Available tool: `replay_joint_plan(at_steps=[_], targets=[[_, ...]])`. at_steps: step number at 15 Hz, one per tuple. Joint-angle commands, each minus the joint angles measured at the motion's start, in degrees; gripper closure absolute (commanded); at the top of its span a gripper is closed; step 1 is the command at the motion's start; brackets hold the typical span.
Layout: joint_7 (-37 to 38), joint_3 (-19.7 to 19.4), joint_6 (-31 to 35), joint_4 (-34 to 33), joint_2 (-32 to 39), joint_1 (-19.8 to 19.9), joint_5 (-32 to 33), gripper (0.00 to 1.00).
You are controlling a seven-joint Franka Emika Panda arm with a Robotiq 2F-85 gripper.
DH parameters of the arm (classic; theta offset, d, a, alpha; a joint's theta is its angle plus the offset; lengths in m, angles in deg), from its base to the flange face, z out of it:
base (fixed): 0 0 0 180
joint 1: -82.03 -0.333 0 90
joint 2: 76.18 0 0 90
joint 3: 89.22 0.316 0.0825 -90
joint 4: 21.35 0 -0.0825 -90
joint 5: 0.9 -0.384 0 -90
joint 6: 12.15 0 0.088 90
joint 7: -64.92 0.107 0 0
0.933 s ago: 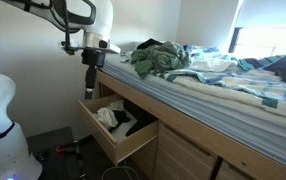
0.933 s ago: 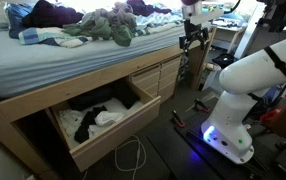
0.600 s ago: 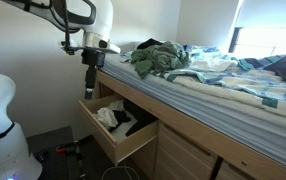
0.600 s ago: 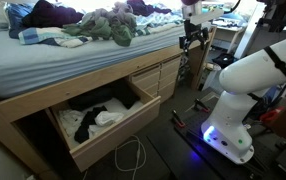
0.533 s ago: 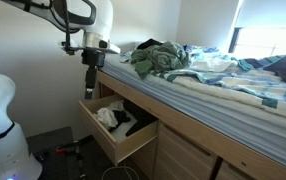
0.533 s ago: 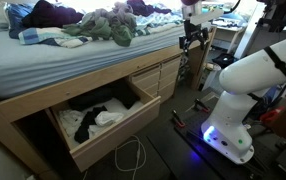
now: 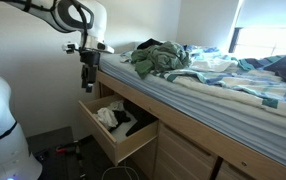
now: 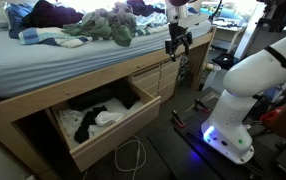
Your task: Remove the white cloth from the drawer and put it on the bed
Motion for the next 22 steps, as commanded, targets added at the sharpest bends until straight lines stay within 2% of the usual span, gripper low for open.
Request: replay_joint_plan(at_steps=[1, 6, 8, 16, 22], targets=[[-1.3, 1.9, -0.3, -3.4, 3.0, -2.9, -3.3, 0.0], [-1.1, 3.2, -0.2, -6.9, 5.9, -5.5, -8.6, 0.0], [-0.3, 3.5, -0.2, -5.6, 4.6, -5.0, -7.6, 0.0], [-1.0, 3.7, 0.2, -6.8, 6.2, -5.6, -8.6, 0.0], [-1.1, 6.8, 1.5, -10.6, 14.6, -8.3, -13.7, 0.0]])
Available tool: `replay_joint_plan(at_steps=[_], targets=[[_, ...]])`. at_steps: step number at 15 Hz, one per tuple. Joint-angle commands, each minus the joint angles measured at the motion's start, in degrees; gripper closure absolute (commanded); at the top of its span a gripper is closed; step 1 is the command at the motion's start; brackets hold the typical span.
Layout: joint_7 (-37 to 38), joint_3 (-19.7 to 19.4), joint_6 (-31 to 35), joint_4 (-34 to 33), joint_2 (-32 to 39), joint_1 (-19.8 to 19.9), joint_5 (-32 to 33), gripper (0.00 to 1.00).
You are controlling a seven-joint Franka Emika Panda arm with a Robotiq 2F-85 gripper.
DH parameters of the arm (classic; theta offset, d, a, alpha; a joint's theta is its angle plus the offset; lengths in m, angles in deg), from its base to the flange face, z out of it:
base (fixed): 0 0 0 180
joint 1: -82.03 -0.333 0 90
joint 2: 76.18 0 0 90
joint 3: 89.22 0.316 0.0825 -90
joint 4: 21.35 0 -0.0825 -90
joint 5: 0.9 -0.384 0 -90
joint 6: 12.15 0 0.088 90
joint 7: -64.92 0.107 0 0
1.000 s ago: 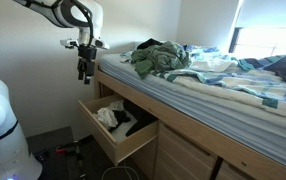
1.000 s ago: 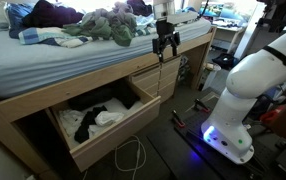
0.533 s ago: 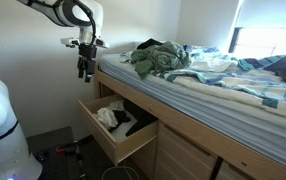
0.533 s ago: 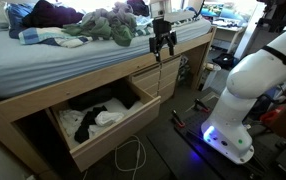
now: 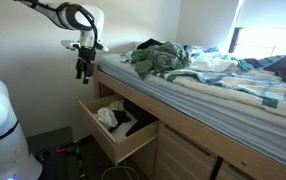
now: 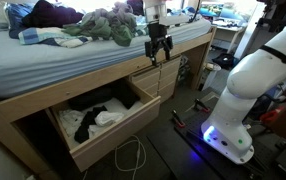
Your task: Remove the white cloth from the drawer and put it on the bed
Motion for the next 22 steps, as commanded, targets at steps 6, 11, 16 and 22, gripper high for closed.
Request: replay_joint_plan(at_steps=[6, 11, 16, 22], targets=[[0.7, 6.1, 3.9, -9.7, 15.2, -4.0, -4.5, 0.0], [0.1, 6.1, 3.8, -9.5, 16.0, -4.5, -3.7, 0.0], [0.3, 5.9, 4.9, -9.0, 16.0, -4.4, -4.2, 0.0], [0.9, 7.6, 13.9, -10.0, 21.4, -5.6, -3.3, 0.0]])
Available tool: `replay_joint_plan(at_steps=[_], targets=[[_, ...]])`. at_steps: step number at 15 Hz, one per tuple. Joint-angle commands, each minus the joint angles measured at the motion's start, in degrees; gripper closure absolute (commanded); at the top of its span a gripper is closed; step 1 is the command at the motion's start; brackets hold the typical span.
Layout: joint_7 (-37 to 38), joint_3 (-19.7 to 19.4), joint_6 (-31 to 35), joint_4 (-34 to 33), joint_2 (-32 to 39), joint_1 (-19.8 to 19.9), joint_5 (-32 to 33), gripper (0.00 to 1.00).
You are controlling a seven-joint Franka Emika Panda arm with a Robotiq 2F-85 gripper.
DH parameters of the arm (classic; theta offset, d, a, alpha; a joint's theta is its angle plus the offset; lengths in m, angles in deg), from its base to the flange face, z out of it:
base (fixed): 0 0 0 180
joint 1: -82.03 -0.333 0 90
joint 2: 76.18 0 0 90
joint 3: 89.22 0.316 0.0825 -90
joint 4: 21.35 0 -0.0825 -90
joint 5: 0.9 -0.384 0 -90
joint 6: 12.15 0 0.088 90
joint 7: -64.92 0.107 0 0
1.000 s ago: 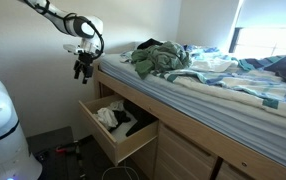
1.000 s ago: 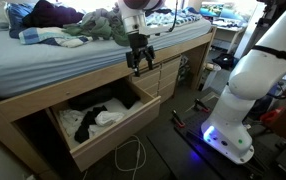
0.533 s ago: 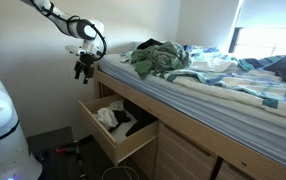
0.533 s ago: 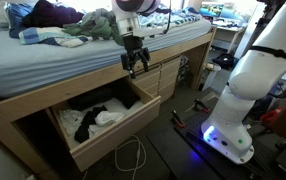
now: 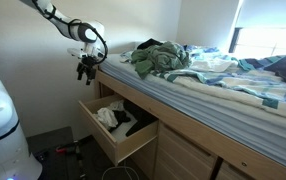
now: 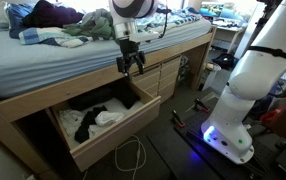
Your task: Remove the white cloth from the drawer and put it on the bed
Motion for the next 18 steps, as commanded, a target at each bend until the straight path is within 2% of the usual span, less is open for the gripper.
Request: replay_joint_plan(at_steps=[1, 11, 13, 14, 18], targets=[[0.8, 1.2, 5.9, -1.0, 4.3, -1.2, 0.6, 0.0], [3.6, 2.0, 17.8, -3.3, 14.3, -4.4, 3.5, 0.0], [3.4, 1.9, 17.3, -4.7, 16.3, -4.9, 3.9, 0.0], [1.8, 1.6, 17.0, -2.6, 14.1, -4.5, 2.7, 0.0], [1.9, 1.6, 17.0, -4.1, 16.3, -5.0, 2.9, 0.0]])
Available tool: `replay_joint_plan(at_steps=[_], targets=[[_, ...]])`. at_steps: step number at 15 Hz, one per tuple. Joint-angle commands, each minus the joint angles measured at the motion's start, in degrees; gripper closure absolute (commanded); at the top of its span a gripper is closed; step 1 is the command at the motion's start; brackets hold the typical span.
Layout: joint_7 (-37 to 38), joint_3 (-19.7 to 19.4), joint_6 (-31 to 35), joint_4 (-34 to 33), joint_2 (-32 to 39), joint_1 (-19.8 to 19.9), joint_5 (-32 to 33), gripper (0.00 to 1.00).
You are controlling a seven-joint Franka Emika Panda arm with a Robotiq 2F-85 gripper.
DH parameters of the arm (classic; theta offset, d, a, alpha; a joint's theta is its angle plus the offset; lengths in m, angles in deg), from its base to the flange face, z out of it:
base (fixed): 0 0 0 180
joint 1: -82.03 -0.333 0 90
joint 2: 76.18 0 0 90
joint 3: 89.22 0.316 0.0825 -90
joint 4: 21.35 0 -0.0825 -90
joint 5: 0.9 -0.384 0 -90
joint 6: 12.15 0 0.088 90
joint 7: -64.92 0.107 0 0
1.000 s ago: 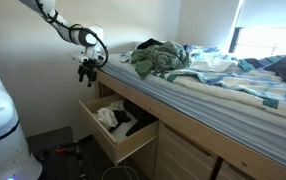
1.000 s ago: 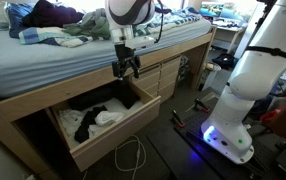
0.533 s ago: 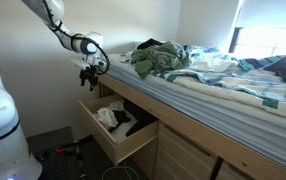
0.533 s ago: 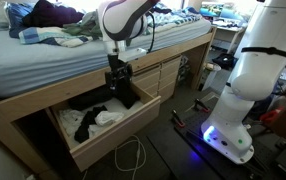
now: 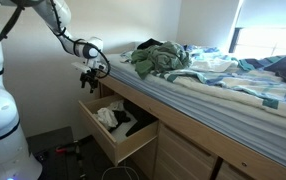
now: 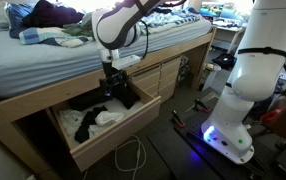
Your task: Remove the white cloth from the drawer and put it on the bed
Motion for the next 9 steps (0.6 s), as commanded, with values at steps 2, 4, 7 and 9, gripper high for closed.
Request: replay_joint_plan(at_steps=[2, 4, 7, 9], targets=[[0.0, 0.0, -0.2, -0.2, 0.1, 0.0, 0.0, 0.0], [0.4, 0.0, 0.5, -0.1, 0.1, -0.1, 0.3, 0.0], [1.7, 0.1, 1.9, -0.7, 1.7, -0.7, 1.4, 0.0], [2.0, 0.2, 3.1, -1.6, 3.9, -1.2, 2.0, 0.0]])
